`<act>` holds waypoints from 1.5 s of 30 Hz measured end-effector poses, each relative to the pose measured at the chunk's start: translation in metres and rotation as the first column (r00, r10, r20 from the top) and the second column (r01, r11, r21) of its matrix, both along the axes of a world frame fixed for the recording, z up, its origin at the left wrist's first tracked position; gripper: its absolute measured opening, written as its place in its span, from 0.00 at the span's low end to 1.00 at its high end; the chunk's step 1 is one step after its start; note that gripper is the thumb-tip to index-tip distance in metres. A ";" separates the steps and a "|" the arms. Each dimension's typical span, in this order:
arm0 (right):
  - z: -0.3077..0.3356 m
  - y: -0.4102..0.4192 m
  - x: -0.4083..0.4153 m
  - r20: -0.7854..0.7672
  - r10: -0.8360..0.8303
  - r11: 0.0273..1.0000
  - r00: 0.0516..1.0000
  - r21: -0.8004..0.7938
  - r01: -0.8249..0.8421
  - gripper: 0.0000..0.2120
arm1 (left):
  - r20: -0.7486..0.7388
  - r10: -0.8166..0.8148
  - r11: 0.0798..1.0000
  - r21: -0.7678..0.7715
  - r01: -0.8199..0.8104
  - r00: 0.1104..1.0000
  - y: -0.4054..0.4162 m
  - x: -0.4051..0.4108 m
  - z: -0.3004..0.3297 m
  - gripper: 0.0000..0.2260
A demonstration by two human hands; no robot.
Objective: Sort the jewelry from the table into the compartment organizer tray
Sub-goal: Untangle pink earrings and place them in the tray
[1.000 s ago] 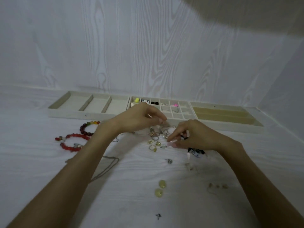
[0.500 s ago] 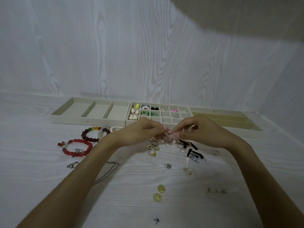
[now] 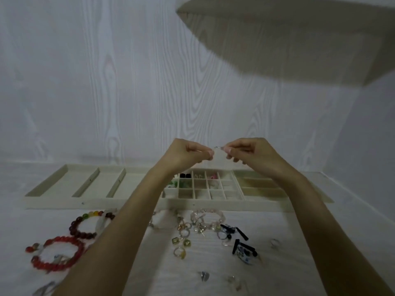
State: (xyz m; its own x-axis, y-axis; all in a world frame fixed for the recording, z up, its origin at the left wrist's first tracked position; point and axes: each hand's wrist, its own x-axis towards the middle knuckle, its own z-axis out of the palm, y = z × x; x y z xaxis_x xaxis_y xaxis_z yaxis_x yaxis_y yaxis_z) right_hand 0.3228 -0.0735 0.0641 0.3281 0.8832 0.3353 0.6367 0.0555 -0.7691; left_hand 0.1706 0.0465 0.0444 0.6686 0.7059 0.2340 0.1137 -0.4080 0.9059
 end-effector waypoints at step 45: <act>-0.053 0.040 0.024 0.264 0.024 0.935 0.964 -0.348 0.072 0.09 | -0.602 -0.054 0.956 0.199 0.215 0.797 0.040 0.031 -0.020 0.11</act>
State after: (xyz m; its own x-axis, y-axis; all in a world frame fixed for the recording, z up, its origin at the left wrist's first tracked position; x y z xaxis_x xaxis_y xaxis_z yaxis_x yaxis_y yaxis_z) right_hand 0.3466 -0.0331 0.0115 0.2947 0.9521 0.0813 0.8140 -0.2055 -0.5433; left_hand 0.2012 0.0863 0.0241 0.8164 0.5718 -0.0813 0.5147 -0.6566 0.5513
